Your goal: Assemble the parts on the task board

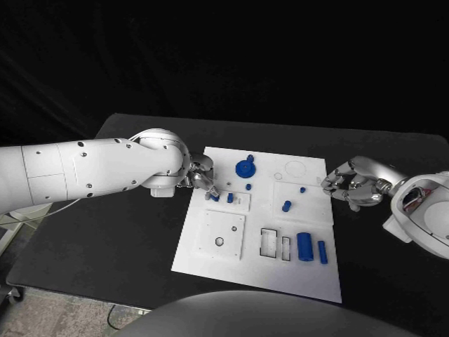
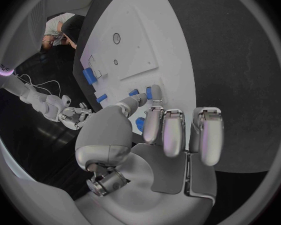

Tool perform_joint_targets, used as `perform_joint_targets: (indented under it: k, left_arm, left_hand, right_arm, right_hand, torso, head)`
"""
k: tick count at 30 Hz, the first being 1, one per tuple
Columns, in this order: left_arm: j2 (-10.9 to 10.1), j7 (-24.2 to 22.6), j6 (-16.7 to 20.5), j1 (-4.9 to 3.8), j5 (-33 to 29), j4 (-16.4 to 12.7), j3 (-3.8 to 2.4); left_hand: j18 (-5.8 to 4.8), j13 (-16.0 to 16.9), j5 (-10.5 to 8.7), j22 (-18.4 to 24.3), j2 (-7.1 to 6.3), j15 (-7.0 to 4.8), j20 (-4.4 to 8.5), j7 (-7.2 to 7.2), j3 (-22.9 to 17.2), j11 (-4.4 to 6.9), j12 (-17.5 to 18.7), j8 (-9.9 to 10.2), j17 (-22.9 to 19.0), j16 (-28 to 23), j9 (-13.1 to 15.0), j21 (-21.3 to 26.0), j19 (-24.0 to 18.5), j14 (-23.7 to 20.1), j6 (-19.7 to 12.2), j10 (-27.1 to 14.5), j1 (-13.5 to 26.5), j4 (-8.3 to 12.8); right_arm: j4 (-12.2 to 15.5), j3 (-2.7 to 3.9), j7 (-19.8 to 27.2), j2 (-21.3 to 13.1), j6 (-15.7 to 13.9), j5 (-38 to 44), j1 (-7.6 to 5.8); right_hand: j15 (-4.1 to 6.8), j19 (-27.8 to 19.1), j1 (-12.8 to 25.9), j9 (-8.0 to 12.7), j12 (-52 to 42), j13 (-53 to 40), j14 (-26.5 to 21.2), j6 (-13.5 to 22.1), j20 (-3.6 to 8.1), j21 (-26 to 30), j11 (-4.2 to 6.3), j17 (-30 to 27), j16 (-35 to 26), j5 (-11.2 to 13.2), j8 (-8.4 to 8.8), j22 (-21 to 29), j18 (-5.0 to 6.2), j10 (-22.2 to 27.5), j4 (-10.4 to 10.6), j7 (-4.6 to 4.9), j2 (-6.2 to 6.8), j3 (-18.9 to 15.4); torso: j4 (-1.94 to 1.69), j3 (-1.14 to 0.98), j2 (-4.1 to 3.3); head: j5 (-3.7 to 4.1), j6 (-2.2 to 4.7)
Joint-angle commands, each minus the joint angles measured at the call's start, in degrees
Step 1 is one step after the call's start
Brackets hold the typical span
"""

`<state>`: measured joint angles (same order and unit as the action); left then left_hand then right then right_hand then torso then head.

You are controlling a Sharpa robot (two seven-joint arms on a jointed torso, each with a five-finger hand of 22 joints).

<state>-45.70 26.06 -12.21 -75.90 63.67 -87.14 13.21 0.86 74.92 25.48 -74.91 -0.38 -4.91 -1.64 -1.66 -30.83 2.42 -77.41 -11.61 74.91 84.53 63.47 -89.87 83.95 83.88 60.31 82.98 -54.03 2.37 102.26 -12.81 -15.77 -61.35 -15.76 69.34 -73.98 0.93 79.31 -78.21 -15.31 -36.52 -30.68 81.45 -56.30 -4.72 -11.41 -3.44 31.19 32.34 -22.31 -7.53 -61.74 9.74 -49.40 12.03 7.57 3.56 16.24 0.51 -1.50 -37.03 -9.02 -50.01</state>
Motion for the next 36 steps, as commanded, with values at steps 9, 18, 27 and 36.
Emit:
perform_joint_targets:
  k: [9, 18, 27, 36]
  left_arm:
    - [0.53, -0.33, -1.50, 0.25, 0.63, 0.06, 0.08]
    - [0.85, -0.32, -1.12, 0.38, 0.64, 0.13, 0.09]
    - [0.82, -0.27, -1.20, 0.41, 0.76, 0.76, 0.09]
    - [0.53, -0.43, 0.05, 0.42, 1.17, 1.05, 0.08]
  left_hand:
    - [-0.86, 7.76, -4.44, -15.09, 0.88, -0.15, 0.20, -0.08, 0.25, -0.26, 0.42, 0.63, 13.29, -0.53, -0.54, -0.13, 6.05, 5.25, 0.59, -0.37, 1.28, -0.20]
    - [-0.86, 7.58, -21.45, -15.09, 0.89, 0.41, -0.23, -0.85, 8.95, -0.90, 0.94, 2.65, 13.03, -1.52, -2.78, -0.13, 6.05, 5.07, 0.70, -0.72, 8.77, -8.23]
    - [-0.86, 7.55, -22.62, -15.09, 1.21, 0.54, -0.42, -0.96, 14.88, -1.08, 1.17, 3.39, 12.94, -1.90, -3.97, -0.13, 6.05, 4.98, 1.40, -1.01, 10.98, -12.99]
    - [-0.86, 7.58, -22.58, -15.09, 2.05, 0.41, -0.34, -0.72, 17.85, -0.91, 1.20, 2.54, 12.92, -1.98, -3.31, -0.13, 6.05, 4.98, 2.23, -1.02, 11.01, -15.45]
  right_arm:
    - [-0.07, 0.01, -0.71, 0.03, 1.06, 0.04, 0.09]
    - [-0.11, 0.01, -0.82, 0.02, 1.37, 0.04, 0.12]
    - [-0.20, 0.01, -0.93, 0.08, 1.75, 0.04, 0.16]
    - [-0.26, 0.01, -1.06, 0.12, 2.00, 0.03, 0.20]
  right_hand:
    - [-0.04, -0.42, -0.47, -0.06, 0.45, 0.18, -0.25, -0.30, 0.07, 0.39, -0.33, 0.06, 0.31, -0.33, -0.21, -0.10, 0.44, 0.06, 0.01, 0.00, -0.05, 0.38]
    - [-0.05, -0.43, -0.48, -0.06, 0.52, 0.29, -0.26, -0.28, 0.06, 0.39, -0.34, 0.07, 0.32, -0.36, -0.21, -0.12, 0.44, 0.07, 0.00, 0.01, -0.07, 0.40]
    - [-0.06, -0.46, -0.46, -0.07, 0.60, 0.43, -0.31, -0.26, 0.04, 0.40, -0.36, 0.07, 0.34, -0.40, -0.21, -0.15, 0.44, 0.02, 0.03, 0.03, -0.13, 0.43]
    - [-0.08, -0.48, -0.41, -0.08, 0.66, 0.56, -0.35, -0.24, 0.02, 0.40, -0.38, 0.08, 0.35, -0.44, -0.21, -0.19, 0.43, -0.03, 0.07, 0.04, -0.18, 0.45]
  torso:
    - [0.02, 0.00, -0.03]
    - [0.01, 0.00, -0.02]
    - [-0.01, 0.01, -0.02]
    - [0.01, 0.00, -0.04]
  head:
    - [-0.08, 0.01]
    - [-0.05, 0.01]
    - [0.00, 0.01]
    - [0.00, 0.01]
